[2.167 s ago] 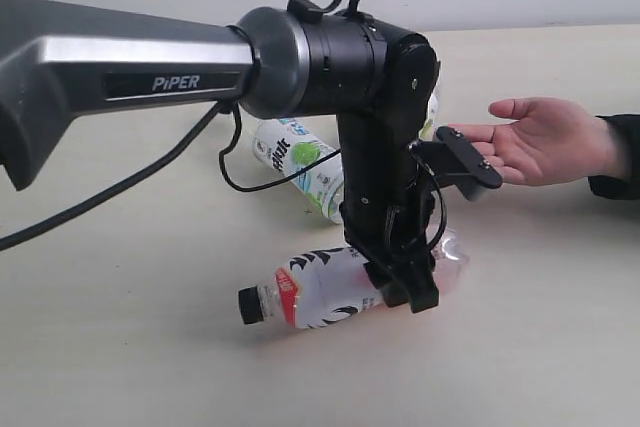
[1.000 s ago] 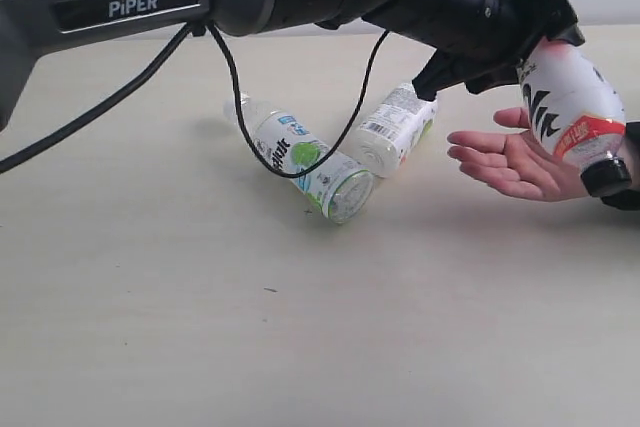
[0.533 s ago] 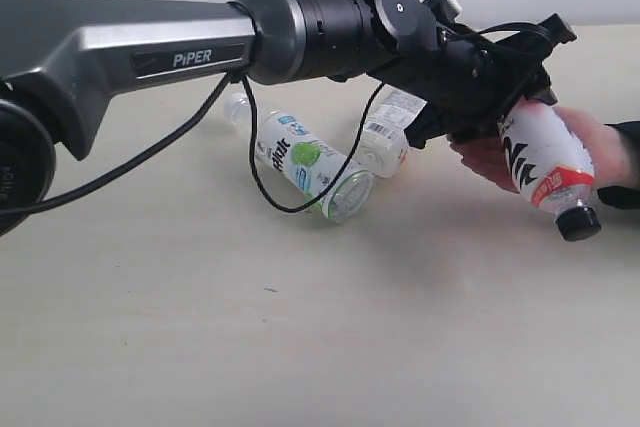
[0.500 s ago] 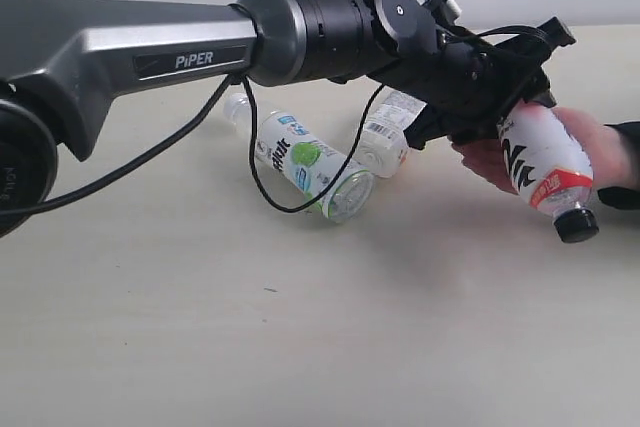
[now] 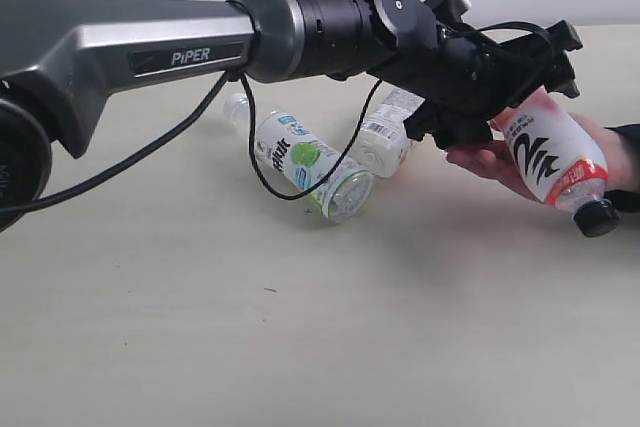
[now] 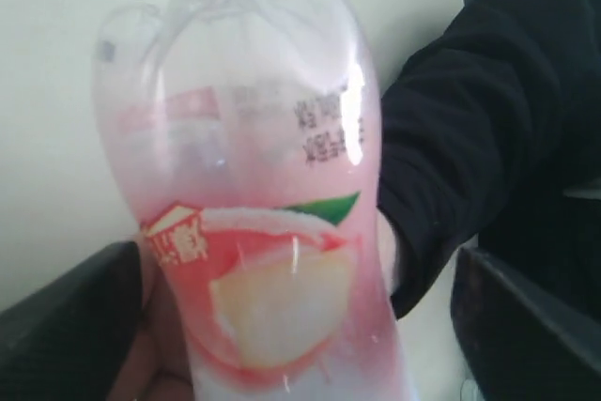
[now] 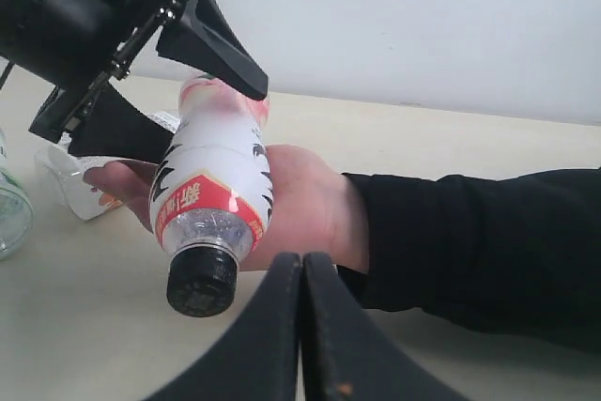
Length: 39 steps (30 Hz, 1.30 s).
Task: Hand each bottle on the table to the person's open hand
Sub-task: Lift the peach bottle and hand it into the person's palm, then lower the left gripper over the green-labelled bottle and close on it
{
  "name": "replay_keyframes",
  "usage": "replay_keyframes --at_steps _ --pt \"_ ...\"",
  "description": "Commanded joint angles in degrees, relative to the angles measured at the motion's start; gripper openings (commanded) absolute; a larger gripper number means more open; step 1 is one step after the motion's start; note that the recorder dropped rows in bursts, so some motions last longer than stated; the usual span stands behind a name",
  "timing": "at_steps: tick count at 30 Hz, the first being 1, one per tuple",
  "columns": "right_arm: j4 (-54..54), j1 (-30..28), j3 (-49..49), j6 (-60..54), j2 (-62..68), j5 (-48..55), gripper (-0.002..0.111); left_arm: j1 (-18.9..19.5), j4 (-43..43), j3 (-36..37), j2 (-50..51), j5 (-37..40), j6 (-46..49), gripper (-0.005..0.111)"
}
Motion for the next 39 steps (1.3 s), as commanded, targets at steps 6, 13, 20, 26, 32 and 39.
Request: replay_keyframes --at_steps 6,13,20,26,32,39 --pt "-0.1 -0.3 0.3 0.0 -0.3 -0.5 0.0 4.6 2.8 -0.3 -6.7 11.9 5.5 0.085" --pt "-0.1 -0.3 0.3 0.0 -0.3 -0.5 0.0 8.4 14.5 -0.3 -11.6 21.5 11.5 0.071" --pt "-0.1 -0.3 0.3 0.0 -0.3 -0.5 0.0 9.7 29.3 -0.3 -12.8 24.9 16.2 0.0" --pt "-0.1 -0.3 0.3 0.0 -0.3 -0.5 0.0 10.5 29.5 -0.3 -12.8 25.4 21.1 0.0" --pt "-0.1 -0.3 0.3 0.0 -0.3 -0.5 0.0 12.0 29.5 -0.2 -13.0 25.7 23.9 0.0" --pt "-0.1 -0.3 0.3 0.0 -0.3 -0.5 0.0 14.7 29.7 -0.2 -14.1 27.0 27.6 0.0"
